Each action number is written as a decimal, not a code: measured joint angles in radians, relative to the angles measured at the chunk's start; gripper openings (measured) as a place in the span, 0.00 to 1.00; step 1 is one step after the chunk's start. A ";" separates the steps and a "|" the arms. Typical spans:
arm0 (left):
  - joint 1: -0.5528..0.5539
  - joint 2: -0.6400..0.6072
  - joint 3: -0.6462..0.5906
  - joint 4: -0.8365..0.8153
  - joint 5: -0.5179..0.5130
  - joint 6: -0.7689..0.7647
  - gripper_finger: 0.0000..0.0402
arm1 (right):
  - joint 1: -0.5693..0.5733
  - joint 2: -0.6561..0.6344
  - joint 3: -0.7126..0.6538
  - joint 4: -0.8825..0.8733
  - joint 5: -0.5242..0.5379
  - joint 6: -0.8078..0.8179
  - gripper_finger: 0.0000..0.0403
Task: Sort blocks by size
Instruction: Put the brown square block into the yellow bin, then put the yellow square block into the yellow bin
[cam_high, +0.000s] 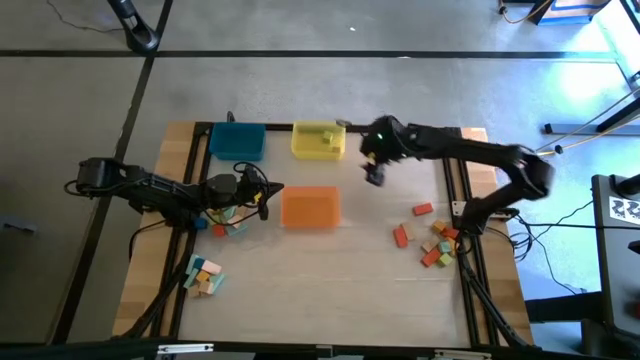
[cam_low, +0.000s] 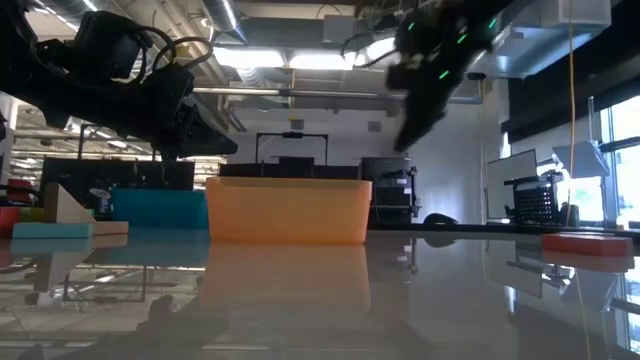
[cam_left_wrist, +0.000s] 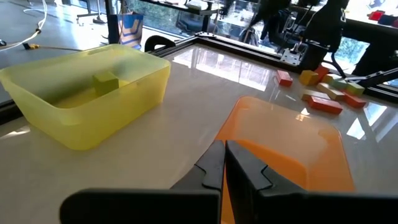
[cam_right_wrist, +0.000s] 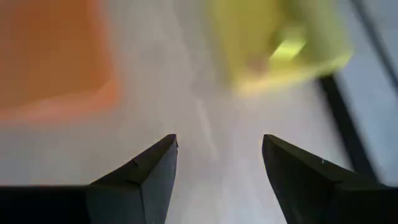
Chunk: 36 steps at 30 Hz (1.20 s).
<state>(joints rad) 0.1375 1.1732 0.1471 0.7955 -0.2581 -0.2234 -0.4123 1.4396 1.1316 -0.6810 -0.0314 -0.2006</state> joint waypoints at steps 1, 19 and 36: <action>0.000 0.000 0.000 0.000 0.000 0.000 0.01 | 0.026 -0.030 0.000 -0.078 0.013 0.034 0.58; 0.000 0.000 0.000 0.002 0.000 0.019 0.01 | 0.366 -0.190 -0.097 -0.757 0.132 0.744 0.56; 0.001 0.000 0.000 0.003 0.000 0.018 0.01 | 0.241 -0.070 -0.357 -0.630 -0.033 0.710 0.56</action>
<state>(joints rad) 0.1383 1.1732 0.1471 0.7986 -0.2581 -0.2058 -0.1710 1.3694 0.7745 -1.3113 -0.0645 0.5091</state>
